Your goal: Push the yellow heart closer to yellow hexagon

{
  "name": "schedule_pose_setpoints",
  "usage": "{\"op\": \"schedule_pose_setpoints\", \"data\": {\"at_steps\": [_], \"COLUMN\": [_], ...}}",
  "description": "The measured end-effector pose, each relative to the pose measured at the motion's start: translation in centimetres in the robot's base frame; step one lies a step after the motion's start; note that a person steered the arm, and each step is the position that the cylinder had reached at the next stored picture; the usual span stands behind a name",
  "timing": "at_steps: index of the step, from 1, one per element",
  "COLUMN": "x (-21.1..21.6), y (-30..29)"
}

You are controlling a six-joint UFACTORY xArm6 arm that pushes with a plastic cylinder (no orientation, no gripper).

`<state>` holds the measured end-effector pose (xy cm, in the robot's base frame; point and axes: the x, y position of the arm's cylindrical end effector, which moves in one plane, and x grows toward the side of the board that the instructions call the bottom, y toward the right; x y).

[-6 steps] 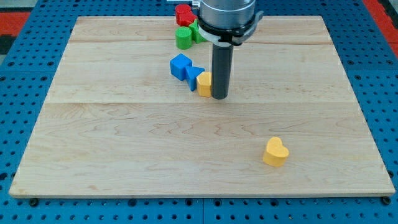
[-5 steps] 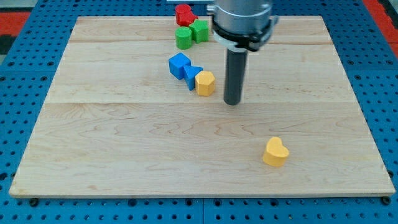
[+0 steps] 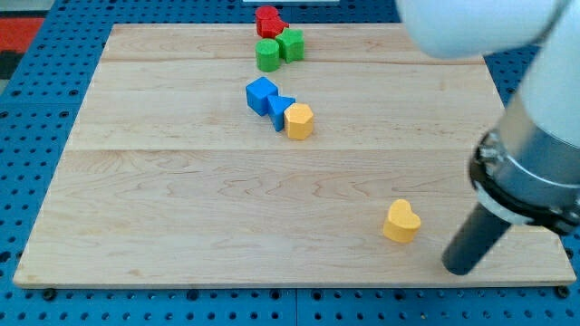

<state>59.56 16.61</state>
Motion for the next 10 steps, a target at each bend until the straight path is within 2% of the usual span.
{"op": "schedule_pose_setpoints", "data": {"at_steps": [1, 2, 3, 4, 5, 6, 8, 10], "x": [-3.9, -4.4, -3.9, -2.2, 1.4, -0.7, -6.3, -12.4], "y": [-0.1, -4.8, -1.2, -0.3, -1.5, -5.7, -10.7, -11.7]}}
